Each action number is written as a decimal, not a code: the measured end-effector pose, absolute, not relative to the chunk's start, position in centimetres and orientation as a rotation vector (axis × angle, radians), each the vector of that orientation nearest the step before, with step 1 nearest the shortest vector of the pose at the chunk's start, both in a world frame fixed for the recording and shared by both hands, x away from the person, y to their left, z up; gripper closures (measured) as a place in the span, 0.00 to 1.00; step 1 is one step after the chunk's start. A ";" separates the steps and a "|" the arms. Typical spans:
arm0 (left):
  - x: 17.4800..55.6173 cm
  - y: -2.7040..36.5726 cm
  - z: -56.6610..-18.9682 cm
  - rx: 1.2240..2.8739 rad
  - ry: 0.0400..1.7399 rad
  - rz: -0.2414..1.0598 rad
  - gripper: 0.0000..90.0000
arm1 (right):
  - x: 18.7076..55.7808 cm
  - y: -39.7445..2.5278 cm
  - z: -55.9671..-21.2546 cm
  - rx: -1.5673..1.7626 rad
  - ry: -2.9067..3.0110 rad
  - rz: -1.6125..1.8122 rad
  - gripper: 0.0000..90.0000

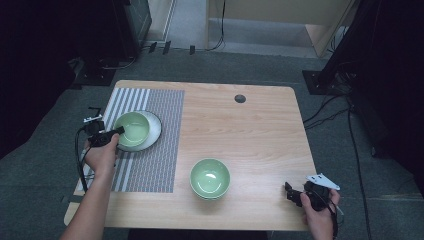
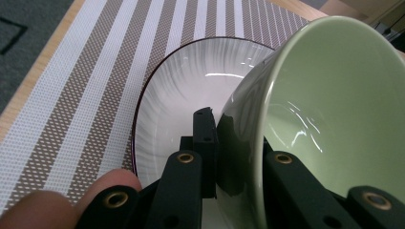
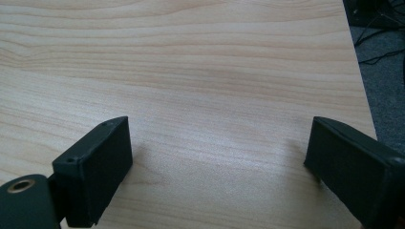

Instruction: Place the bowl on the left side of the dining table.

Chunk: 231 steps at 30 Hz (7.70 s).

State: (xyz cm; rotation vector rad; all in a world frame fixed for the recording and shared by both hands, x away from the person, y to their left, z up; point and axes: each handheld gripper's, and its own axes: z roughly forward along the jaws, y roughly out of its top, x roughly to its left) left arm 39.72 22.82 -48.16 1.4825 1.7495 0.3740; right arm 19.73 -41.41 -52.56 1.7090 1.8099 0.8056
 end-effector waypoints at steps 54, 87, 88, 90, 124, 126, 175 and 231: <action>39.3 23.5 -45.7 1.531 1.625 0.476 0.19 | 19.7 -41.4 -52.6 1.709 1.811 0.805 0.09; 35.0 22.9 -44.2 1.601 1.464 0.582 0.19 | 19.7 -41.4 -52.6 1.709 1.811 0.805 0.09; 34.8 22.9 -44.2 1.605 1.462 0.585 0.19 | 19.7 -41.4 -52.6 1.709 1.811 0.804 0.09; 34.4 22.9 -44.2 1.606 1.456 0.586 0.19 | 19.7 -41.4 -52.6 1.709 1.811 0.804 0.09; 30.2 23.3 -45.9 1.635 1.430 0.589 0.19 | 19.7 -41.4 -52.6 1.708 1.811 0.804 0.09; 30.0 23.3 -46.0 1.634 1.430 0.591 0.19 | 19.7 -41.4 -52.6 1.709 1.810 0.805 0.09; 26.0 26.3 -50.0 1.715 1.487 0.647 0.19 | 19.7 -41.4 -52.5 1.709 1.811 0.803 0.09; 25.9 26.3 -51.7 1.868 1.522 0.675 0.19 | 19.7 -41.4 -52.5 1.709 1.811 0.803 0.09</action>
